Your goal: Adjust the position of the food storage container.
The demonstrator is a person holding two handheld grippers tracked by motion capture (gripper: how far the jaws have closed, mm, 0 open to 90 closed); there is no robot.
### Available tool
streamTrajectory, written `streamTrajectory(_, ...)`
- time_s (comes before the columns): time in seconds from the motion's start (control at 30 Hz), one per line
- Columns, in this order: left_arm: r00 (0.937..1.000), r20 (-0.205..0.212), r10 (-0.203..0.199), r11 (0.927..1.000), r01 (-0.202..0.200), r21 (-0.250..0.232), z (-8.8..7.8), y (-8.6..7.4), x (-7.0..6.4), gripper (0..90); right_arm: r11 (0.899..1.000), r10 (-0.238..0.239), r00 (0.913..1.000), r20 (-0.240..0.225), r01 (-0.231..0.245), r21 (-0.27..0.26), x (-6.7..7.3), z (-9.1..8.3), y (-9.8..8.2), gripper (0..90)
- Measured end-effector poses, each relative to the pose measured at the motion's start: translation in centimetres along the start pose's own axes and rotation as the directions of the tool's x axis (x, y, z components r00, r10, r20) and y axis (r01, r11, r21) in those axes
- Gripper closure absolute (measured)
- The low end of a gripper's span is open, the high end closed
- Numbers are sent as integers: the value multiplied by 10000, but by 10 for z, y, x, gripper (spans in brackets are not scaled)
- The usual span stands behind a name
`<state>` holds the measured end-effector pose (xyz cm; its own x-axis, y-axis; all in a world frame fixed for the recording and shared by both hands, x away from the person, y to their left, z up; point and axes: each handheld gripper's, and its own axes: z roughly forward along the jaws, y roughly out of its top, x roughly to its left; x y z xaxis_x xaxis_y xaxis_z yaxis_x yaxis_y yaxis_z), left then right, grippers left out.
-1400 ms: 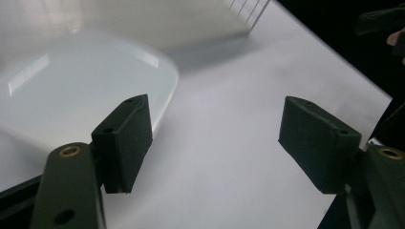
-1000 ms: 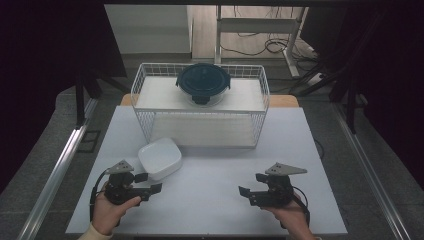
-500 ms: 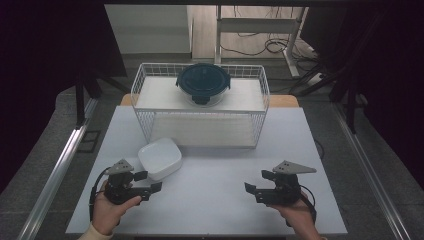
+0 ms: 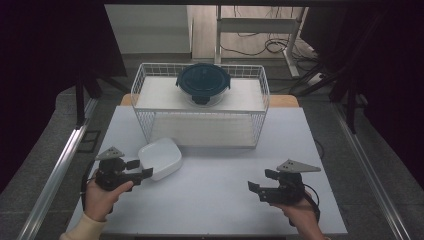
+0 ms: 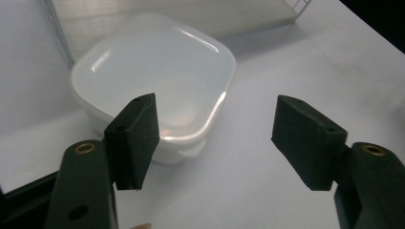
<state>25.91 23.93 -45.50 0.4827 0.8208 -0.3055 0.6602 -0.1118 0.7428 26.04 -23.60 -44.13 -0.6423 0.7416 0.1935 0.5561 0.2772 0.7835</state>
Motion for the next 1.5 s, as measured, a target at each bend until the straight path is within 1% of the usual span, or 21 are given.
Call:
streamTrajectory(0.03, 10000, 0, 0, 10000, 0, 0, 0, 0, 0, 341, 10000, 16, 10000, 28, -16, 17, -1, 0, 0, 208)
streamTrajectory(0.1, 9997, -189, 141, 9999, -141, 24, 3, 14, 7, 351, 9999, 61, 10000, 75, -62, 81, -3, 0, -1, 207)
streamTrajectory(0.2, 9962, -625, 606, 9980, -593, 232, 10, 27, 17, 378, 9999, 158, 9998, 120, -157, -18, -6, -4, 1, 207)
streamTrajectory(0.27, 9959, -705, 563, 9979, -539, 345, 15, 34, 28, 403, 9998, 205, 9997, 144, -204, -68, -7, -6, 1, 207)
streamTrajectory(0.3, 9959, -705, 563, 9979, -539, 345, 15, 34, 28, 416, 9997, 223, 9996, 165, -221, -97, -8, -7, 1, 207)
streamTrajectory(0.37, 9941, -839, 684, 9965, -641, 530, 20, 41, 37, 426, 9997, 237, 9996, 168, -236, -88, -8, -7, 1, 207)
streamTrajectory(0.4, 9912, -1032, 824, 9945, -751, 729, 25, 48, 46, 449, 9997, 255, 9995, 194, -254, -49, -9, -7, 1, 207)
streamTrajectory(0.43, 9910, -1059, 821, 9940, -738, 803, 28, 51, 50, 467, 9997, 258, 9995, 192, -257, -49, -9, -6, 0, 207)
streamTrajectory(0.53, 9879, -1214, 969, 9911, -846, 1028, 33, 56, 55, 575, 9997, 262, 9995, 193, -262, 9, -10, -5, 0, 207)
streamTrajectory(0.6, 9782, -1444, 1494, 9806, -1278, 1487, 42, 61, 60, 668, 9996, 265, 9994, 208, -266, 45, -12, -4, -1, 207)
streamTrajectory(0.63, 9782, -1444, 1494, 9806, -1278, 1487, 42, 61, 60, 711, 9996, 265, 9994, 208, -266, 45, -12, -4, -1, 207)
streamTrajectory(0.67, 9752, -1513, 1618, 9769, -1366, 1647, 46, 61, 62, 711, 9995, 290, 9994, 214, -292, 76, -12, -4, -1, 207)
streamTrajectory(0.7, 9742, -1448, 1733, 9708, -1441, 1919, 53, 61, 66, 795, 9996, 261, 9995, 195, -263, 98, -12, -5, -1, 207)
streamTrajectory(0.77, 9699, -1564, 1868, 9649, -1513, 2147, 58, 60, 68, 853, 9996, 276, 9994, 228, -277, 56, -12, -5, -1, 207)
streamTrajectory(0.83, 9693, -1529, 1924, 9597, -1533, 2357, 63, 60, 71, 894, 9994, 331, 9992, 225, -332, 39, -13, -6, -1, 207)
streamTrajectory(0.9, 9664, -1550, 2052, 9553, -1634, 2463, 67, 59, 71, 897, 9994, 332, 9992, 221, -334, 92, -13, -5, -2, 207)
streamTrajectory(0.97, 9650, -1604, 2075, 9552, -1645, 2461, 68, 59, 72, 897, 9994, 327, 9992, 223, -330, 117, -14, -4, -2, 207)
streamTrajectory(1.1, 9658, -1568, 2063, 9543, -1632, 2504, 68, 60, 73, 898, 9992, 336, 9993, 185, -340, 229, -14, -1, -3, 207)
streamTrajectory(1.27, 9640, -1636, 2096, 9486, -1599, 2733, 75, 59, 78, 899, 9989, 345, 9993, 158, -349, 311, -13, 1, -5, 207)
streamTrajectory(1.37, 9687, -1334, 2096, 9417, -1632, 2942, 79, 58, 77, 900, 9989, 338, 9993, 166, -343, 320, -13, 1, -4, 207)
streamTrajectory(1.5, 9701, -1047, 2188, 9363, -1785, 3025, 80, 57, 72, 900, 9989, 372, 9991, 205, -378, 288, -14, 1, -5, 207)
